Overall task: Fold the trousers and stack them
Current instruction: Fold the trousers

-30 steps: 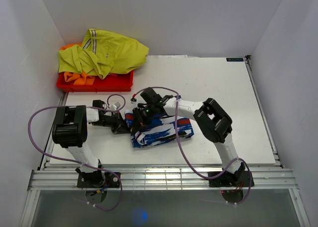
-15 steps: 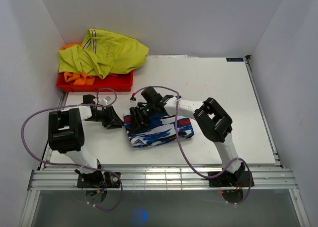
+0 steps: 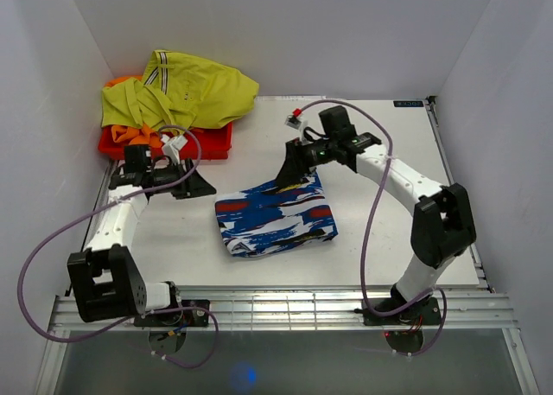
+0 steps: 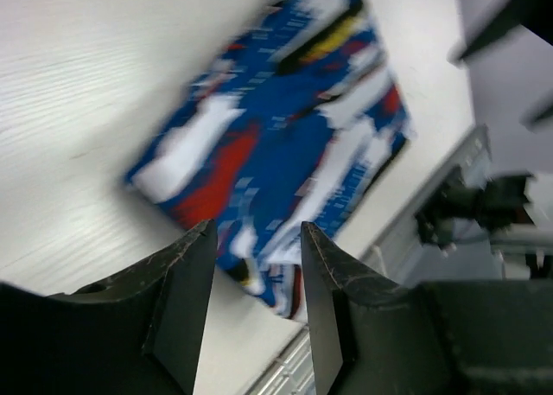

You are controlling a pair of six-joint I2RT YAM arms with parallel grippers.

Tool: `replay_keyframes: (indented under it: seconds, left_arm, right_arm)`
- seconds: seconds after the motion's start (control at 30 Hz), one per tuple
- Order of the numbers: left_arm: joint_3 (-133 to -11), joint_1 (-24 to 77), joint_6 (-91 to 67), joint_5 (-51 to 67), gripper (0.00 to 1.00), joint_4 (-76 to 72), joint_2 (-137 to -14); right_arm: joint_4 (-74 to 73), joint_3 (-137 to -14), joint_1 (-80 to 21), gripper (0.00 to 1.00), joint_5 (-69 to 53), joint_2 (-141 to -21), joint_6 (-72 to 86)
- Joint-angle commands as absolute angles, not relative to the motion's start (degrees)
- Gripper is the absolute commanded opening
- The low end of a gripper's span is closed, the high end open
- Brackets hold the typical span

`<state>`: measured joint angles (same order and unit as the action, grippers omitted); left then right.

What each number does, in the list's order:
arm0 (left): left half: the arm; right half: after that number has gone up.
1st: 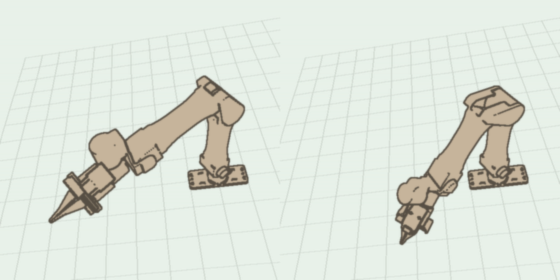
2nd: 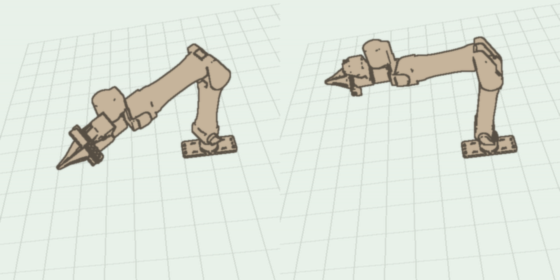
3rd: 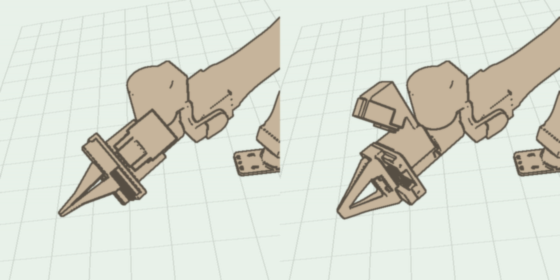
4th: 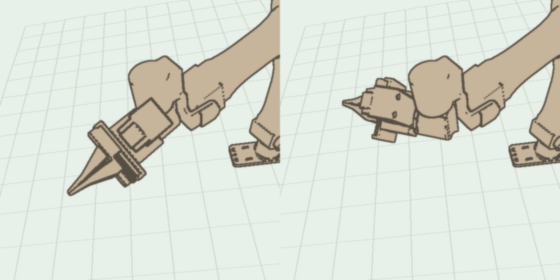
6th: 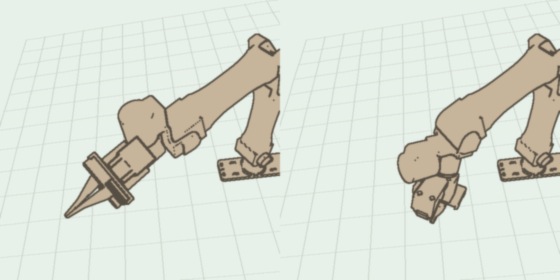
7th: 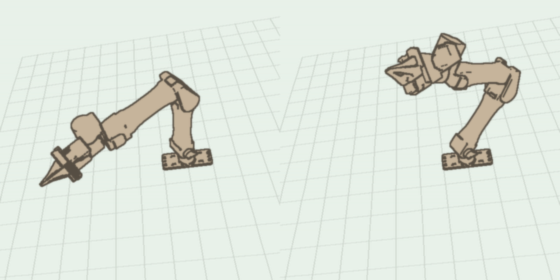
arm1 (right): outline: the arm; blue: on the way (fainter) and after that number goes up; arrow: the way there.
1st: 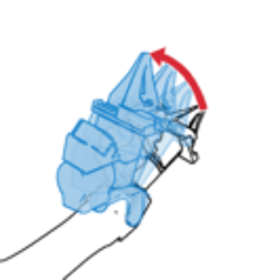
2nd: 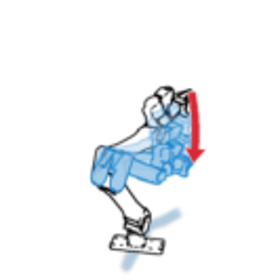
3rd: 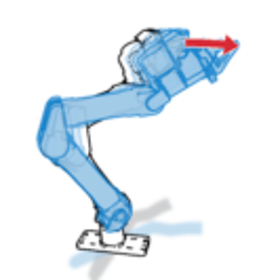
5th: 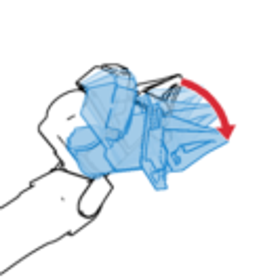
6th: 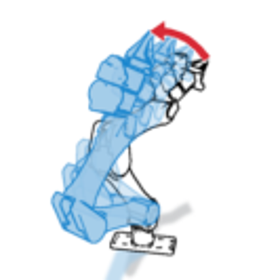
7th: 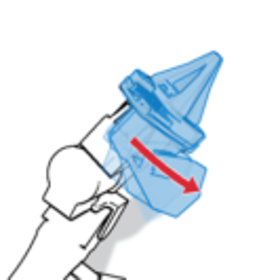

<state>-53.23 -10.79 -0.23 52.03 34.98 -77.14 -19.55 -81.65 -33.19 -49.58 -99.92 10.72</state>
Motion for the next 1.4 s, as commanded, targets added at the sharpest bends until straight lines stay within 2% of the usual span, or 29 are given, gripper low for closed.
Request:
replay_keyframes:
  seconds: [0.0,0.13,0.33,0.47,0.6,0.67,0.77,0.83,1.03,1.13,1.27,1.37]
  left_arm:
    - [-50.99,-3.18,-4.96,63.45,0.53,35.08,-72.95]
    - [-42.47,6.13,-15.17,65.57,0.48,25.86,-72.86]
    - [-34.19,7.74,-22.67,60.66,0.44,18.81,-81.90]
    - [-38.04,6.86,-19.71,57.57,0.42,21.61,-92.00]
    - [-48.40,2.31,-14.68,51.96,0.34,27.06,-104.91]
    - [-50.44,0.62,-14.24,50.81,0.35,26.02,-106.43]
    - [-53.17,0.09,-11.61,50.80,0.37,25.14,-106.09]
    - [-52.74,0.09,-9.67,55.34,0.39,25.22,-103.99]
    - [-53.26,0.44,-3.61,62.40,0.44,28.65,-89.40]
    - [-55.19,0.61,-6.21,63.37,0.46,25.50,-85.09]
    - [-54.23,1.40,-15.26,62.23,0.47,15.93,-86.56]
    - [-53.79,2.02,-21.07,61.44,0.47,9.59,-92.09]
  right_arm:
    - [-27.24,-71.85,-27.01,0.69,-54.57,-97.22,0.98]
    - [-30.67,-64.61,-20.67,0.65,-59.58,-97.99,-2.63]
    - [-34.89,-57.94,-14.68,0.62,-60.47,-103.09,-7.03]
    - [-33.84,-55.38,-14.15,0.62,-58.89,-105.73,-7.47]
    - [-30.51,-54.41,-14.15,0.62,-57.40,-107.92,-4.76]
    - [-27.87,-54.32,-14.15,0.62,-56.87,-108.45,-3.17]
    - [-27.42,-55.98,-14.15,0.61,-56.25,-108.99,-2.46]
    - [-27.51,-56.95,-14.15,0.61,-56.77,-108.20,-2.02]
    - [-30.41,-65.82,-14.15,0.60,-56.69,-100.30,-2.64]
    - [-26.99,-69.59,-14.15,0.61,-55.29,-97.04,-0.45]
    - [-21.89,-72.50,-14.15,0.60,-55.02,-99.83,2.72]
    - [-21.63,-75.23,-14.15,0.57,-56.34,-106.42,2.72]
